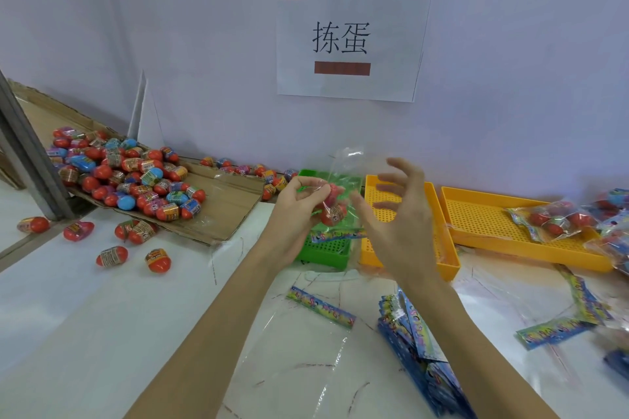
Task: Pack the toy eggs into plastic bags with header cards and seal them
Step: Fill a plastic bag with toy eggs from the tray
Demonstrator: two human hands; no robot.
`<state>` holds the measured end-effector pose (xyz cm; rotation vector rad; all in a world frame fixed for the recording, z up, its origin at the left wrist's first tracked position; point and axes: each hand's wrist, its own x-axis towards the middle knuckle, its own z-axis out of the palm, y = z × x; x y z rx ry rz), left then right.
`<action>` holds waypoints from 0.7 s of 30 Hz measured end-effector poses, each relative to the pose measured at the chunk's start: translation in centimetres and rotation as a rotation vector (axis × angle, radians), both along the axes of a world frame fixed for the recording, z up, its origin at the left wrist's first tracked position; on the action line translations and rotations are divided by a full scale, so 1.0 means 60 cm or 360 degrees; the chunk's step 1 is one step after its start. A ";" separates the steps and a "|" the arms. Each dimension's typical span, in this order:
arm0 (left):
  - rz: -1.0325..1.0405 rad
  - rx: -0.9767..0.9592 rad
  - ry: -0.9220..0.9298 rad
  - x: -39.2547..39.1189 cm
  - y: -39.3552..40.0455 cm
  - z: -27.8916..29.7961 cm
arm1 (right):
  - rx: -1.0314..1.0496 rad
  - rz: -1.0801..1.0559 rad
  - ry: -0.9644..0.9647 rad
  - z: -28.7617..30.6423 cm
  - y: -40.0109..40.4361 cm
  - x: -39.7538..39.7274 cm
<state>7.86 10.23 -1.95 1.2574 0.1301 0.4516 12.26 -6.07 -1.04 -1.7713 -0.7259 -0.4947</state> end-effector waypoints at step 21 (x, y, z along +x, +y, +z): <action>0.0158 0.0199 0.0002 0.002 -0.007 0.005 | 0.0260 0.0633 0.1364 -0.009 0.004 0.008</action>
